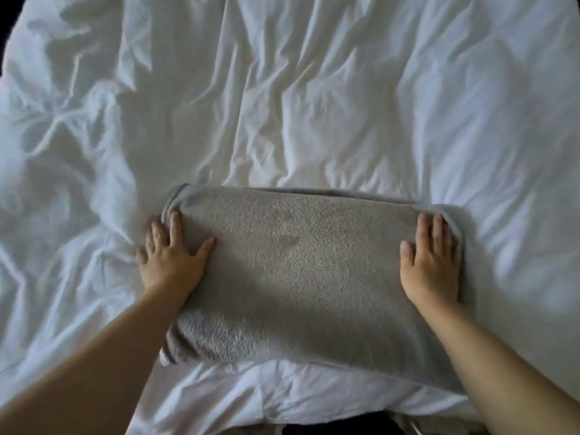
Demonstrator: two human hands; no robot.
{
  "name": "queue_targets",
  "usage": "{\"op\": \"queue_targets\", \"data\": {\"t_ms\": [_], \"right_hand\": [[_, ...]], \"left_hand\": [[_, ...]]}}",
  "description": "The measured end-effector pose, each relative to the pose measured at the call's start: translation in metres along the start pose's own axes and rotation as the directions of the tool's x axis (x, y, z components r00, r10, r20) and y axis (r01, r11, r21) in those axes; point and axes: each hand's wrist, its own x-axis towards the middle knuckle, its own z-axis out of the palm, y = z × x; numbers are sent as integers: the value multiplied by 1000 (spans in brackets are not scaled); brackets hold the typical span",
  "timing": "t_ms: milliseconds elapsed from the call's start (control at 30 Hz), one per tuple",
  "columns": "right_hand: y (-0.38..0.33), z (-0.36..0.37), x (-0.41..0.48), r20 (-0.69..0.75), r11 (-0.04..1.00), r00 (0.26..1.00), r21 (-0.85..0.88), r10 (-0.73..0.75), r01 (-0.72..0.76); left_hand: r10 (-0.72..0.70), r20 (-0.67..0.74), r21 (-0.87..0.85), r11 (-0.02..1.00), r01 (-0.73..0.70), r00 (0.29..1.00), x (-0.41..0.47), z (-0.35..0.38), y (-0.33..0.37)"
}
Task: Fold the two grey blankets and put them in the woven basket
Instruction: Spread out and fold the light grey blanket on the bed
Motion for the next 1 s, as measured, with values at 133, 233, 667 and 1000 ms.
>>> {"op": "queue_targets", "data": {"t_ms": [133, 233, 667, 1000], "right_hand": [[25, -31, -25, 95, 726, 831, 439, 548, -529], [44, -43, -36, 359, 535, 755, 542, 549, -648], [49, -46, -20, 678, 204, 628, 601, 382, -773], [24, -58, -12, 773, 219, 545, 499, 325, -838]], "left_hand": [[-140, 2, -414, 901, 129, 990, -15, -27, 4], [-215, 33, -537, 820, 198, 976, -19, -40, 0], [-140, 208, -305, 931, 200, 968, -1, -30, 8], [44, 240, -485, 871, 80, 970, -13, -34, -9]]}}
